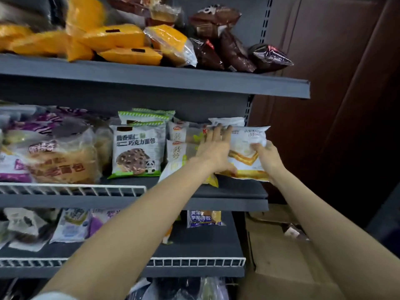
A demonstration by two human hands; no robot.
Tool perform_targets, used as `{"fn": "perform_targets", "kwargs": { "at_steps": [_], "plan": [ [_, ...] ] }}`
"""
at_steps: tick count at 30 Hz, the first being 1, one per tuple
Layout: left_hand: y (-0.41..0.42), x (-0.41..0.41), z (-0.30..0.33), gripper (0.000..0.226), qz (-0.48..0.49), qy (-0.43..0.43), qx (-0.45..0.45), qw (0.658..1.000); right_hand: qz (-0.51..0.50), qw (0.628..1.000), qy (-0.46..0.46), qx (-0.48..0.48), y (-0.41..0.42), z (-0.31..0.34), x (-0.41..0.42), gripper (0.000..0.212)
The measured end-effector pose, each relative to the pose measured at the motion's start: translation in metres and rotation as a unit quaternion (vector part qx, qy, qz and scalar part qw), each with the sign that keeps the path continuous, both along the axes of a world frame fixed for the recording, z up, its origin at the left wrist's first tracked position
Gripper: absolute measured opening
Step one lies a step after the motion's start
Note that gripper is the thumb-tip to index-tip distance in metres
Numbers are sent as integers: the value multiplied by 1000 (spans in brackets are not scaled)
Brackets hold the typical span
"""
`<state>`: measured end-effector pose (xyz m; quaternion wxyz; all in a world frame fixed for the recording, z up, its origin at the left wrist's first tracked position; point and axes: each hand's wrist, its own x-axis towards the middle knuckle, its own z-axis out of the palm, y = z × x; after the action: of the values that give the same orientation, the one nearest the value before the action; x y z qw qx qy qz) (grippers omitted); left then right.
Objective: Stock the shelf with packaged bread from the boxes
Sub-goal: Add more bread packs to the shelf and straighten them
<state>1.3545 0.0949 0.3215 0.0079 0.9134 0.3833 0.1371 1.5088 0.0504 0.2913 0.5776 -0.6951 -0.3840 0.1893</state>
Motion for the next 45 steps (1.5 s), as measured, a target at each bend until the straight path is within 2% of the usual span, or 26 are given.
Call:
{"fn": "perform_targets", "kwargs": {
  "at_steps": [5, 6, 9, 11, 12, 13, 16, 19, 22, 24, 26, 28, 32, 35, 37, 39, 41, 45],
  "plan": [
    [22, 43, -16, 130, 42, 144, 79, 986, 101, 994, 43, -17, 24, -25, 24, 27],
    [25, 51, -19, 132, 51, 162, 83, 982, 121, 992, 24, -41, 28, -31, 32, 35],
    [32, 69, -22, 136, 89, 185, 83, 975, 174, 969, -120, -124, 31, -39, 54, 95],
    [35, 76, -23, 137, 111, 197, 95, 969, 226, 958, -134, -113, 33, -45, 64, 122],
    [36, 79, -24, 136, 119, 200, 101, 967, 267, 955, -101, -85, 35, -49, 67, 128],
    [37, 81, -26, 135, 126, 197, 106, 967, 300, 949, -82, -46, 40, -55, 70, 128],
    [42, 89, -37, 118, 173, 170, 162, 957, 261, 958, -120, 0, 60, -70, 74, 132],
    [53, 96, -48, 95, 210, 154, 225, 939, 183, 971, -149, -35, 71, -67, 65, 139],
    [60, 103, -46, 90, 222, 134, 233, 937, 137, 975, -163, -70, 80, -65, 60, 138],
    [63, 106, -45, 98, 216, 115, 210, 947, 129, 975, -166, -77, 85, -65, 61, 138],
    [66, 101, -35, 118, 181, 92, 165, 965, 149, 976, -150, -59, 91, -68, 64, 139],
    [69, 95, -18, 137, 165, 79, 157, 970, 175, 977, -120, -13, 94, -70, 64, 142],
    [89, 89, 5, 147, 128, 146, 112, 975, 215, 974, -49, 52, 114, -86, 74, 138],
    [98, 90, 10, 138, 117, 157, 62, 979, 211, 975, -43, 50, 103, -73, 65, 131],
    [100, 90, 4, 129, 109, 158, 54, 980, 201, 977, -56, 50, 101, -73, 62, 129],
    [100, 89, -3, 130, 102, 178, 58, 977, 196, 977, -65, 53, 104, -79, 62, 126],
    [99, 87, 2, 126, 96, 184, 23, 978, 199, 976, -66, 53, 106, -79, 61, 131],
    [110, 86, 30, 76, 103, 20, -104, 989, 210, 974, -68, 51, 110, -78, 65, 134]
  ]
}}
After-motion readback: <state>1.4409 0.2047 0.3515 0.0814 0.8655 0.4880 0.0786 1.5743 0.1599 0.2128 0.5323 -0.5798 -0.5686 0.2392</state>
